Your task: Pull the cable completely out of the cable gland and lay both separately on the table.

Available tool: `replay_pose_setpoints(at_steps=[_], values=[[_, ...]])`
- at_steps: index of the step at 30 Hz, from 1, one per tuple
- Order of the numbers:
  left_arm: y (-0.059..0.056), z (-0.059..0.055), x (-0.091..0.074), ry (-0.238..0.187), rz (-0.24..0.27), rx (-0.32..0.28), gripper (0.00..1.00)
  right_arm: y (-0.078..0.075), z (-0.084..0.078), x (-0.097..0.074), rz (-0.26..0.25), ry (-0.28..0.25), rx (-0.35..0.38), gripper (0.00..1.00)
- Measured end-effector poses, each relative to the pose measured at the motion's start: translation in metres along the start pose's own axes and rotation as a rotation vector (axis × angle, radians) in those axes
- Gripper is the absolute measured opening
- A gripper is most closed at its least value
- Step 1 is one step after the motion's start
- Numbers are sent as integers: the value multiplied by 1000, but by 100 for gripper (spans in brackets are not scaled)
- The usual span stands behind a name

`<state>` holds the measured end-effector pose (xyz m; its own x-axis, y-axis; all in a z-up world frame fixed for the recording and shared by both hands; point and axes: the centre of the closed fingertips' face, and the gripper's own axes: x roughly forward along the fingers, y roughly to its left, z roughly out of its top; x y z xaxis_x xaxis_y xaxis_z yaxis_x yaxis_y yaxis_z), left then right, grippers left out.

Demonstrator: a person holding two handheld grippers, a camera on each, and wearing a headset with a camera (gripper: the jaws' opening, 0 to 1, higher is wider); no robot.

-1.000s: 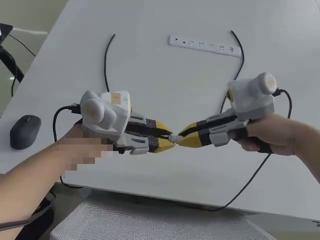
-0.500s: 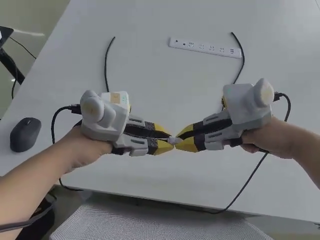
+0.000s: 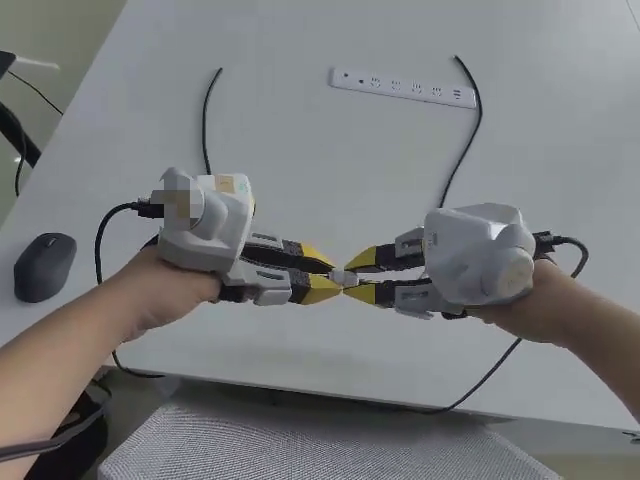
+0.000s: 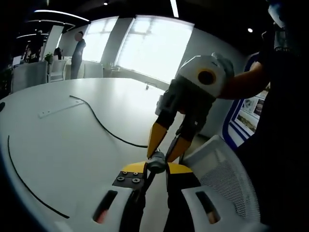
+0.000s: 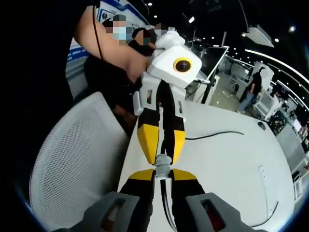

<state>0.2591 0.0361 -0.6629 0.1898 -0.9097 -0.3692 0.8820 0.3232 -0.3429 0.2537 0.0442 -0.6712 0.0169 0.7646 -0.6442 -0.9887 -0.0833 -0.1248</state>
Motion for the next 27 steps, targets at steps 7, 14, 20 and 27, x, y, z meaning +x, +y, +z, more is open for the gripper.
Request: replay_pose_setpoints(at_steps=[7,14,20,27], values=[[-3,5,-1,-17,-8,29,15,0,4,-7,39,-46,284,14],[-6,5,0,-19,-9,79,15,-5,1,-21,171,-142,592,19],[-8,8,-2,-28,-16,130,15,-11,4,-22,312,-247,782,17],[-8,9,-2,-24,-17,141,15,-8,5,-16,377,-230,804,18]])
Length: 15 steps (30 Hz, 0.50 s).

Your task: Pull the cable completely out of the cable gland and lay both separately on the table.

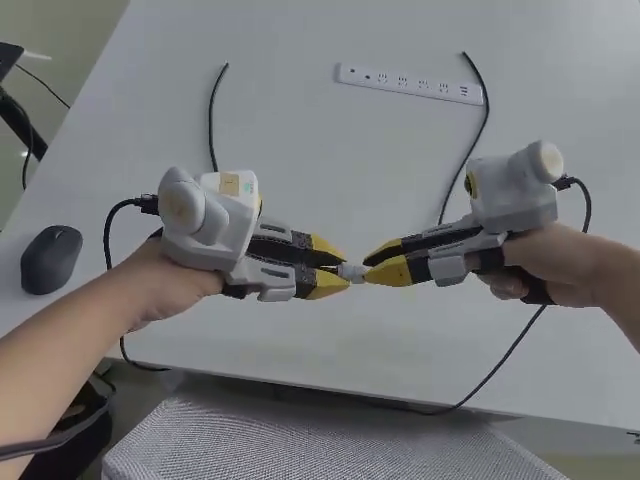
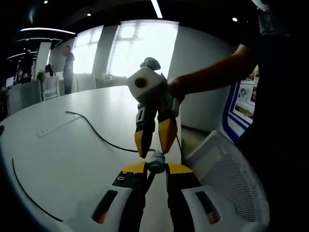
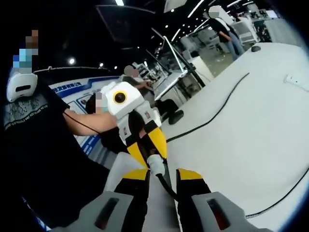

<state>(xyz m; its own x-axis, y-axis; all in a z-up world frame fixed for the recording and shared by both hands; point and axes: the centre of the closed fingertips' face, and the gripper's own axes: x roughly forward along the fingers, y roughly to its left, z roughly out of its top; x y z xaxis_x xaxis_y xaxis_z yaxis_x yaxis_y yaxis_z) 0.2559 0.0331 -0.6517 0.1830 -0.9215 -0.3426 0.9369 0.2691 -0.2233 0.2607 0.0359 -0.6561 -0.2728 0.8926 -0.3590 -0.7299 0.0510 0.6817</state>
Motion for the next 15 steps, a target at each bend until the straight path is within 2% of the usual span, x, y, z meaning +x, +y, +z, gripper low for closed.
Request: replay_pose_setpoints(at_steps=[4,6,10,12,15], values=[[0,1,1,2,-2,7,15,3,0,4,23,6,11,16],[0,2,1,-1,-2,8,15,6,-3,7,51,25,28,15],[1,2,2,3,-1,11,15,5,-2,7,61,20,62,13],[3,1,2,7,2,12,15,8,-3,7,86,26,80,9],[2,-1,1,9,-4,-6,15,9,-4,9,70,29,-3,8]])
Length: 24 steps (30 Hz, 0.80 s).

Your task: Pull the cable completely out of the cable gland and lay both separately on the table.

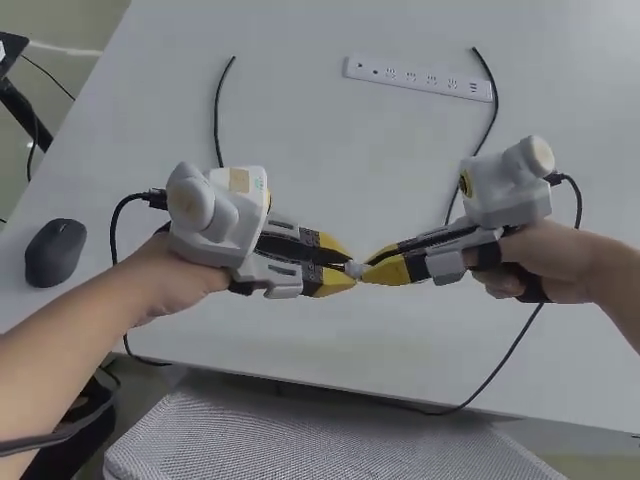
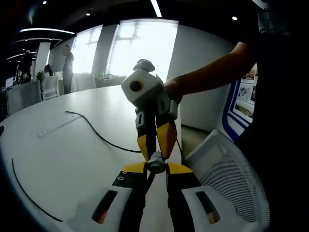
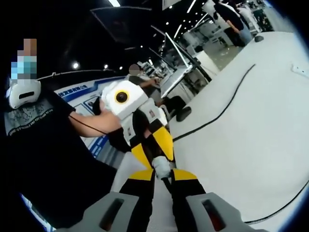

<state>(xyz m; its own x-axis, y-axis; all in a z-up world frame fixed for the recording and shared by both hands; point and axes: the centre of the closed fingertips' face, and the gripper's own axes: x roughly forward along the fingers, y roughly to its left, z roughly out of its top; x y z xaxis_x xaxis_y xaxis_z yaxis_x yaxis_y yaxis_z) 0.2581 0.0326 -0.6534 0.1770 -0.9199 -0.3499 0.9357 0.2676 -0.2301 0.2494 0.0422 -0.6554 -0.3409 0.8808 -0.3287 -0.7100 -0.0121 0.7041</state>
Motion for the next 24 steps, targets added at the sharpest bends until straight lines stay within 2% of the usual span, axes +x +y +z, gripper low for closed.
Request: replay_pose_setpoints(at_steps=[3,5,6,7,9,11,13,15,18,19,24], values=[[0,-1,0,4,1,-1,15,0,0,1,-47,28,-109,8],[1,-1,-1,-1,5,-14,15,0,1,1,-98,46,-105,8],[1,-1,-2,-3,5,-9,15,1,2,1,-120,59,-140,8],[0,0,-3,-9,2,-19,15,2,3,1,-146,78,-243,8],[0,2,-4,-19,2,-37,15,4,4,1,-207,99,-329,7],[0,1,-4,-22,-1,-44,15,4,4,2,-258,127,-447,7],[-1,-1,-4,-17,-4,-73,15,2,0,4,-345,166,-517,7],[-3,-3,-3,-14,-25,-89,15,5,-7,8,-395,233,-675,7],[-7,-7,-4,3,-38,-102,15,3,-12,9,-458,262,-762,7],[-8,-8,-4,6,-43,-102,15,3,-12,10,-462,268,-779,7],[-11,-6,-4,-1,-49,-96,15,4,-11,8,-477,242,-755,7]])
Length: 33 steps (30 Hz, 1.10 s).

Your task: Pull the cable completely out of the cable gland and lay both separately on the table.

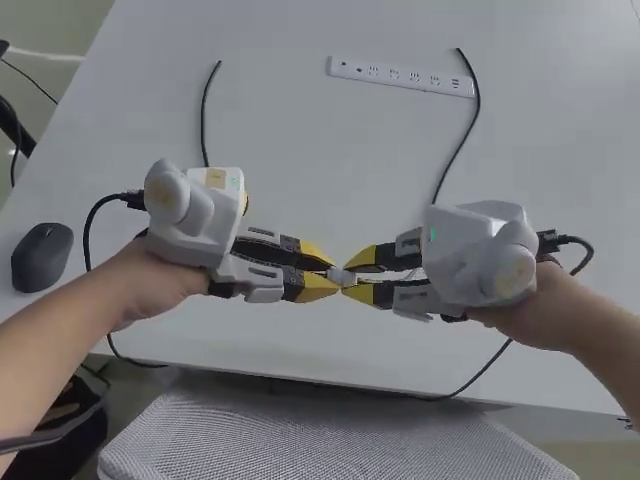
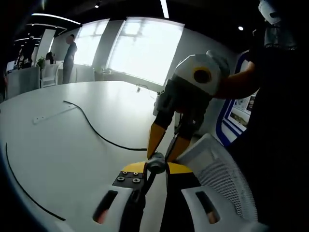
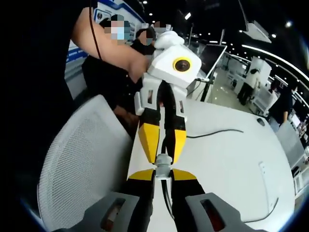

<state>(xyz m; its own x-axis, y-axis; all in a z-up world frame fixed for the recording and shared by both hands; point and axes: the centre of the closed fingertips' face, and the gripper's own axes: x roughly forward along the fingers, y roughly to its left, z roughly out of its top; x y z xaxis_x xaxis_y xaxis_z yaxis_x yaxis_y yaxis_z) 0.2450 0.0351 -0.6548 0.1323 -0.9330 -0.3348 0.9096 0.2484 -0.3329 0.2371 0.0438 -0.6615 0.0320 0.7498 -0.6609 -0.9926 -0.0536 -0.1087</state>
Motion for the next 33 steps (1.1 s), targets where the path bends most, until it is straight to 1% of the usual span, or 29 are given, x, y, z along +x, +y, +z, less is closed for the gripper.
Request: replay_pose_setpoints(at_steps=[4,6,8,9,10,11,12,13,14,15,16,18,19,20,22,23,24,25,28,30,31,32,33], values=[[0,4,-1,-11,1,18,15,-4,2,-2,-14,-5,14,8],[0,8,-2,-23,3,24,15,-6,4,-4,-26,-11,25,8],[0,10,-4,-32,1,27,15,-8,7,-6,-33,-21,48,8],[-1,12,-5,-37,0,39,15,-9,8,-7,-41,-25,84,8],[-1,13,-6,-42,2,48,15,-10,9,-8,-47,-31,99,9],[-1,15,-7,-46,2,59,15,-12,13,-10,-54,-49,115,10],[-1,16,-7,-52,5,67,15,-14,14,-11,-63,-60,136,13],[-1,17,-8,-56,6,78,15,-17,16,-13,-78,-72,167,16],[-2,18,-8,-56,5,85,15,-20,17,-16,-91,-87,212,19],[-2,18,-8,-56,6,85,15,-23,19,-20,-109,-102,241,20],[-1,18,-8,-53,11,87,15,-24,18,-22,-118,-104,260,20],[1,18,-9,-52,15,89,15,-24,15,-28,-131,-102,320,21],[1,18,-8,-53,17,89,15,-23,11,-30,-149,-94,358,22],[2,18,-8,-52,21,78,15,-26,7,-33,-177,-82,360,21],[3,19,-8,-52,21,72,15,-33,-5,-39,-274,-25,303,18],[3,19,-8,-53,20,70,15,-36,-8,-40,-312,-10,275,16],[3,20,-8,-53,18,69,15,-36,-10,-40,-333,-1,253,18],[3,20,-7,-54,18,69,15,-33,-10,-37,-329,5,249,19],[4,22,-7,-54,19,67,15,-29,-14,-32,-330,31,237,17],[4,22,-7,-53,18,65,15,-29,-12,-29,-345,41,209,16],[4,23,-7,-54,17,65,15,-29,-12,-28,-344,42,205,15],[4,24,-7,-55,18,66,15,-27,-11,-25,-333,50,190,14],[4,25,-7,-56,19,66,15,-27,-12,-24,-335,64,166,14]])
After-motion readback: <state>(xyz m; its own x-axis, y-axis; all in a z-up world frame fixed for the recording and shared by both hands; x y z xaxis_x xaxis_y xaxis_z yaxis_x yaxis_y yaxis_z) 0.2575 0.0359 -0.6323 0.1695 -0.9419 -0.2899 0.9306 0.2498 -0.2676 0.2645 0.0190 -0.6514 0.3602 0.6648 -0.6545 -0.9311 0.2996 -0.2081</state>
